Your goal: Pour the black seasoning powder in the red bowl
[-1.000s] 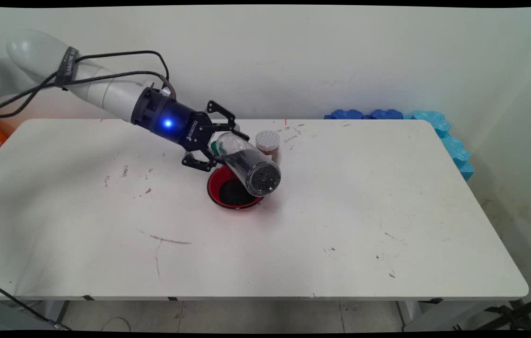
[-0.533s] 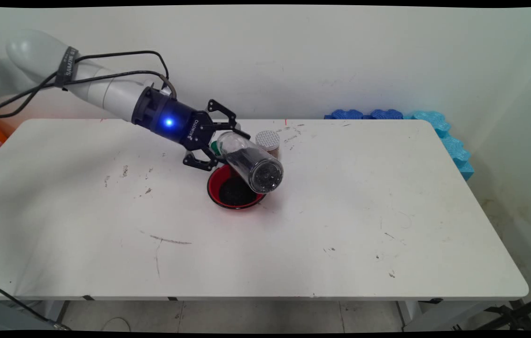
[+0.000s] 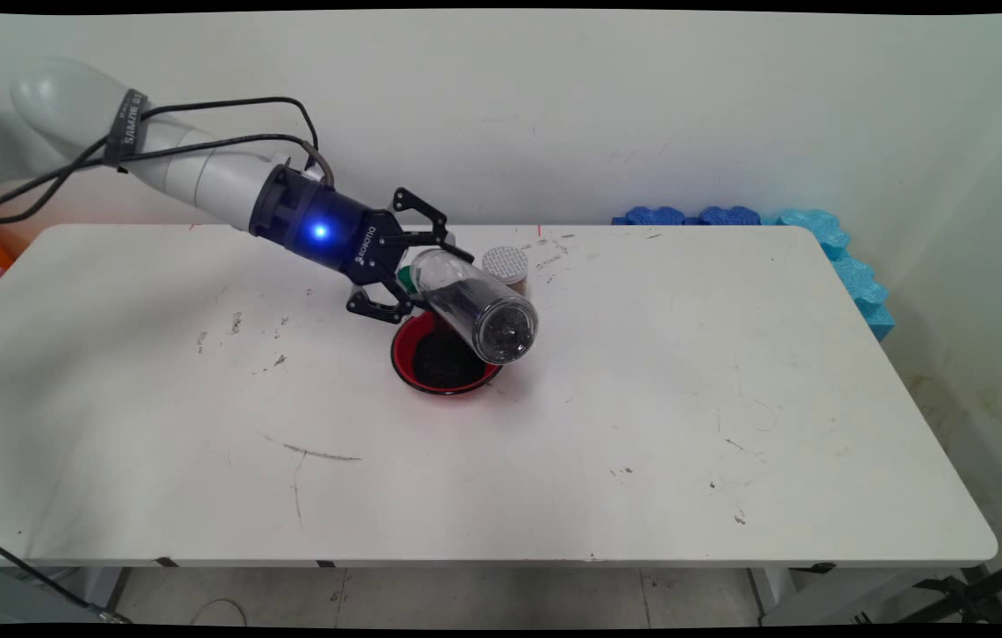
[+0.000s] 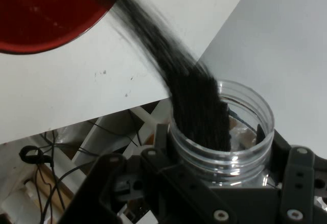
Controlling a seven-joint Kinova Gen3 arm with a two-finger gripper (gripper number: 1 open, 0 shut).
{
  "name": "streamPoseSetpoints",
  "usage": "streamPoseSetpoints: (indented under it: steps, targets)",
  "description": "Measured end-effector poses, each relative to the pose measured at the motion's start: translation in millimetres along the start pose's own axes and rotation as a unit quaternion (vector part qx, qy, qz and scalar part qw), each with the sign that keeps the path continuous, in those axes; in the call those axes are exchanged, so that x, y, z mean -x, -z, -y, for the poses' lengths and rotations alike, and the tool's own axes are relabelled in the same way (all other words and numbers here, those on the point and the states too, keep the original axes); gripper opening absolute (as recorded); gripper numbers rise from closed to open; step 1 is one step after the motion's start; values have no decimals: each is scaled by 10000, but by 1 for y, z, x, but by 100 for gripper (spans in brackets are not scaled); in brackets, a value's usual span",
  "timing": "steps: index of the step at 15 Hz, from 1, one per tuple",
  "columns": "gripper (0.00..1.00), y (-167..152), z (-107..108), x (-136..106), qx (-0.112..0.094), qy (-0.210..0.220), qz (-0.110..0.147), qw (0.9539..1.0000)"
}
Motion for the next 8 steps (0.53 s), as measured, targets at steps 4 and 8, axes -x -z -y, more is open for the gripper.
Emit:
streamPoseSetpoints:
  steps: [4,8]
  targets:
    - [0,-1,0,1,5,24,-14,10000]
    - [0,-2,1,1,0,19,-17,10000]
